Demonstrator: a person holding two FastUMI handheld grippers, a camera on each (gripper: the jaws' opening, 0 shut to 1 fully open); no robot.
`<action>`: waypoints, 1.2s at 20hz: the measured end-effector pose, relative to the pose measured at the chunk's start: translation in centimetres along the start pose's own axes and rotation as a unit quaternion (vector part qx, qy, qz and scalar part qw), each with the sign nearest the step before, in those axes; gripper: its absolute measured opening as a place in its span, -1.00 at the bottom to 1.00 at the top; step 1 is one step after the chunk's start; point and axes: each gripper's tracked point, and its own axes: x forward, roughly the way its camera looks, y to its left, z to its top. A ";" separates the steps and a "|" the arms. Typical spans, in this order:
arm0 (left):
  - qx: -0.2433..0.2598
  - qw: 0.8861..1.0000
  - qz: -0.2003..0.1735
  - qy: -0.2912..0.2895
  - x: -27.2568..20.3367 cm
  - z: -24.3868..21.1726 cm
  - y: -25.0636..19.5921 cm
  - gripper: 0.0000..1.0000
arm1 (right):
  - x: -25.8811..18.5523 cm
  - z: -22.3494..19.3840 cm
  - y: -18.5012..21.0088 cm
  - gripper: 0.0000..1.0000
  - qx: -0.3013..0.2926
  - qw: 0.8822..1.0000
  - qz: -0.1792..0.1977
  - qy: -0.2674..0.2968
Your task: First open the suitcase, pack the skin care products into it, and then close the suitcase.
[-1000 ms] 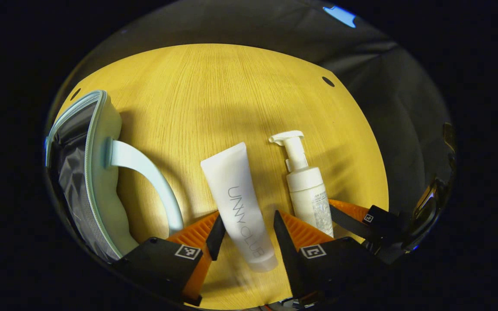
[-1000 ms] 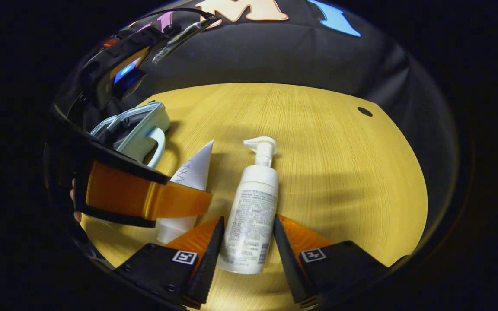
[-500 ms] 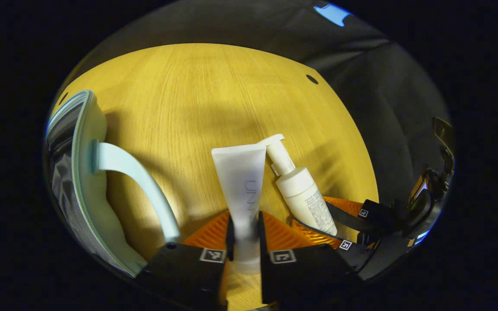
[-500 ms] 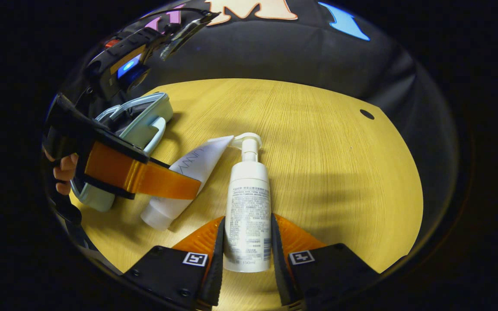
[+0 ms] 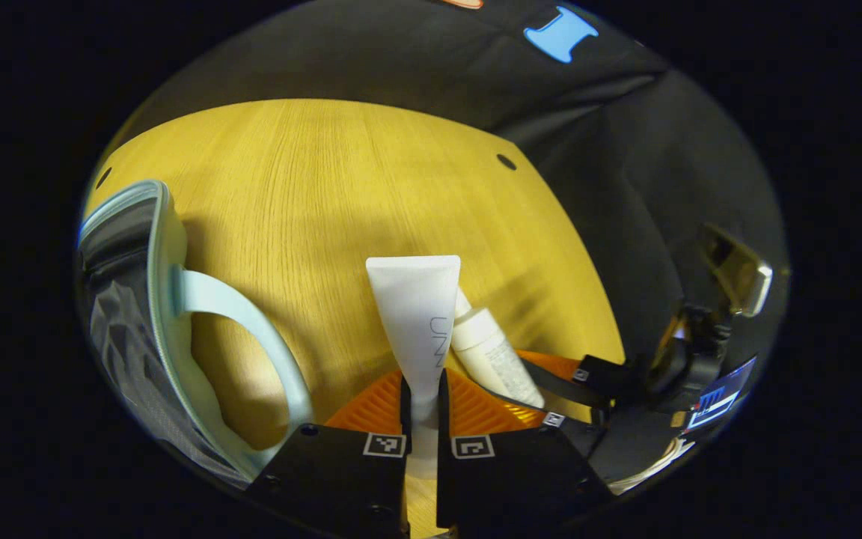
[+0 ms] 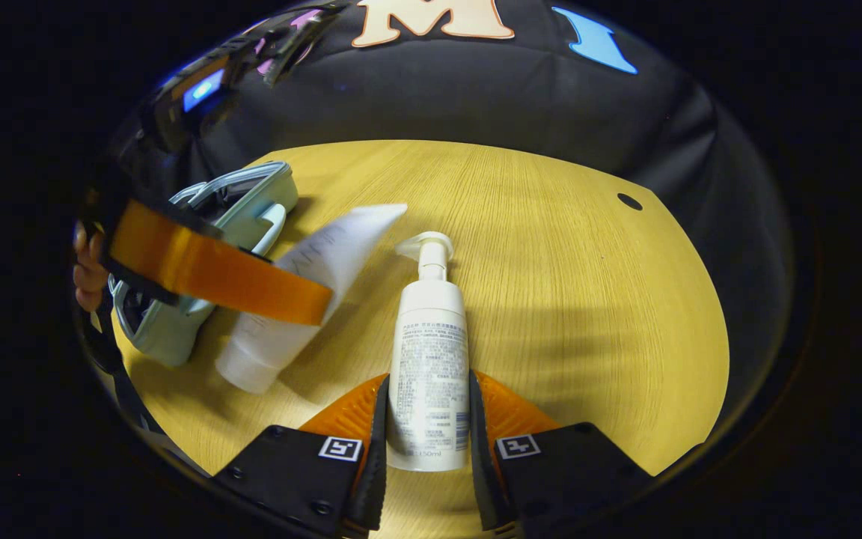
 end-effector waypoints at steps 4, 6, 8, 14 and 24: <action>0.012 0.998 -0.039 -0.054 -6.7 2.6 -1.3 -0.84 | 0.0 0.0 -0.2 0.01 0.023 1.000 -0.018 0.003; 0.011 0.997 -0.044 -0.069 -9.8 3.4 -0.6 -0.85 | 0.0 -0.1 0.0 -0.02 0.036 0.999 -0.018 0.004; 0.007 0.997 -0.029 -0.076 -12.0 3.2 1.8 -0.85 | -0.1 0.0 0.3 -0.02 0.053 0.999 -0.007 0.006; -0.051 0.996 0.013 -0.070 -15.1 0.1 11.6 -0.84 | -0.5 0.7 0.3 -0.05 0.078 0.996 0.014 -0.026; -0.125 0.986 0.103 -0.041 -15.0 -3.3 24.2 -0.84 | 0.1 0.5 0.9 -0.06 0.073 0.988 0.132 -0.039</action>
